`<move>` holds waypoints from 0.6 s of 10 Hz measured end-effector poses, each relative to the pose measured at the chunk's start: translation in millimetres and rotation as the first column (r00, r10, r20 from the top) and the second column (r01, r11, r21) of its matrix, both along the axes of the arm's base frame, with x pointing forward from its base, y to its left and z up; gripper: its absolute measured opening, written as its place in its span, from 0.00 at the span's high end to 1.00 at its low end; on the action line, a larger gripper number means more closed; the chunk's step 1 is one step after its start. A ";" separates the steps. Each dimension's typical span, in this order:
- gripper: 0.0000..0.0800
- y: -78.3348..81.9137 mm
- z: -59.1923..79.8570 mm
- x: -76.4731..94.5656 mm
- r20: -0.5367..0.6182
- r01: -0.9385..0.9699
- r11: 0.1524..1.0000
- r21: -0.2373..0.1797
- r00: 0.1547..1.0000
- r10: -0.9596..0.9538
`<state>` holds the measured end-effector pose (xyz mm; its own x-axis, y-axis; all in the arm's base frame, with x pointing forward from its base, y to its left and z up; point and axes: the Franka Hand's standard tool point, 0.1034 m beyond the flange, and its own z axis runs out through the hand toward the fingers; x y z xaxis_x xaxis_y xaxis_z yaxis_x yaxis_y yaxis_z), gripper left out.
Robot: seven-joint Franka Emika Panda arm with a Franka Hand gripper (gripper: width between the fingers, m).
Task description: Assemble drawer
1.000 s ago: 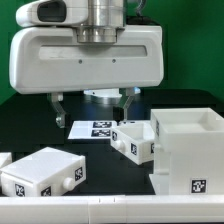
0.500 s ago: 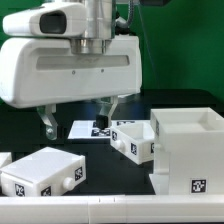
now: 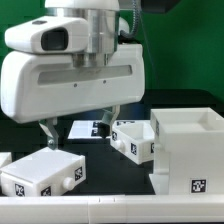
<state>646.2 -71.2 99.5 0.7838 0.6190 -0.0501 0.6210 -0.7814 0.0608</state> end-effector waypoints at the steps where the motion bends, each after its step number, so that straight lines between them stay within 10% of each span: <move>1: 0.19 -1.5 -6.3 -1.5 -0.059 0.003 1.000 -0.026 0.998 -0.005; 6: 0.19 11.4 -9.5 -3.8 -0.321 0.037 0.987 -0.157 0.943 -0.087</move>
Offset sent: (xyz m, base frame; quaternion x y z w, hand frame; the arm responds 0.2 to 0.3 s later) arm 0.0084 -0.0165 -0.0028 0.0007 -0.1546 0.0219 0.9877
